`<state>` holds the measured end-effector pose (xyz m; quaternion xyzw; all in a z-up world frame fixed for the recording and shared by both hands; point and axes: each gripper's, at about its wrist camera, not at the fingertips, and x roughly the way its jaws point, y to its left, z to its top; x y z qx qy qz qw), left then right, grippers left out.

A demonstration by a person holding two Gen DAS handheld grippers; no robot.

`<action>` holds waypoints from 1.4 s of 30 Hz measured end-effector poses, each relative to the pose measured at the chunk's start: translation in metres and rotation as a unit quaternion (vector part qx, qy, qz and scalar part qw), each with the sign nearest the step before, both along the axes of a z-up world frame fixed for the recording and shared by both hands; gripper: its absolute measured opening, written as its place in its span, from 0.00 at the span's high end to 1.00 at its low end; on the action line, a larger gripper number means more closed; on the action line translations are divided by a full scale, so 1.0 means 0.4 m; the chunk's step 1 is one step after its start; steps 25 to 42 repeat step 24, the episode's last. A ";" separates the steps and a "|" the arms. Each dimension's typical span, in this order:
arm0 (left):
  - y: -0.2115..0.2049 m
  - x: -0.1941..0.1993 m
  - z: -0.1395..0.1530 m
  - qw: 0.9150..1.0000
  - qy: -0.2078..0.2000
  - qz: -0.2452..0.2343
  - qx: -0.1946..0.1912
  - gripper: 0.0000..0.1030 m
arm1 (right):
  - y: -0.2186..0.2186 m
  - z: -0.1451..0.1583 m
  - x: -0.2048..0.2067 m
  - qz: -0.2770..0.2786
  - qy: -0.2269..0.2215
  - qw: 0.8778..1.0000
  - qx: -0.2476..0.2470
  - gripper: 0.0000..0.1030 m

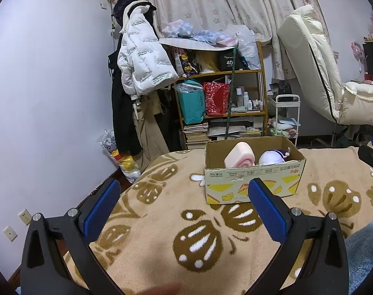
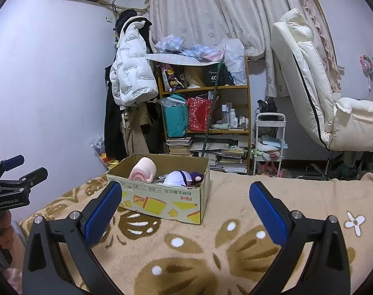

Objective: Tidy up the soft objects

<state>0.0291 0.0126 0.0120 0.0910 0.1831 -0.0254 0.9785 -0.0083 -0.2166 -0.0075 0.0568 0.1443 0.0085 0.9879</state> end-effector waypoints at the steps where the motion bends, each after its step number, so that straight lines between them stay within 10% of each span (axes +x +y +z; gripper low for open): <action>1: 0.001 0.001 -0.001 1.000 0.002 -0.001 -0.001 0.01 | 0.000 -0.002 -0.002 0.000 0.000 1.000 0.000 0.00; 42: -0.003 0.006 -0.004 1.000 0.010 -0.004 0.005 0.01 | -0.009 -0.011 -0.006 0.000 0.006 1.000 0.003 0.00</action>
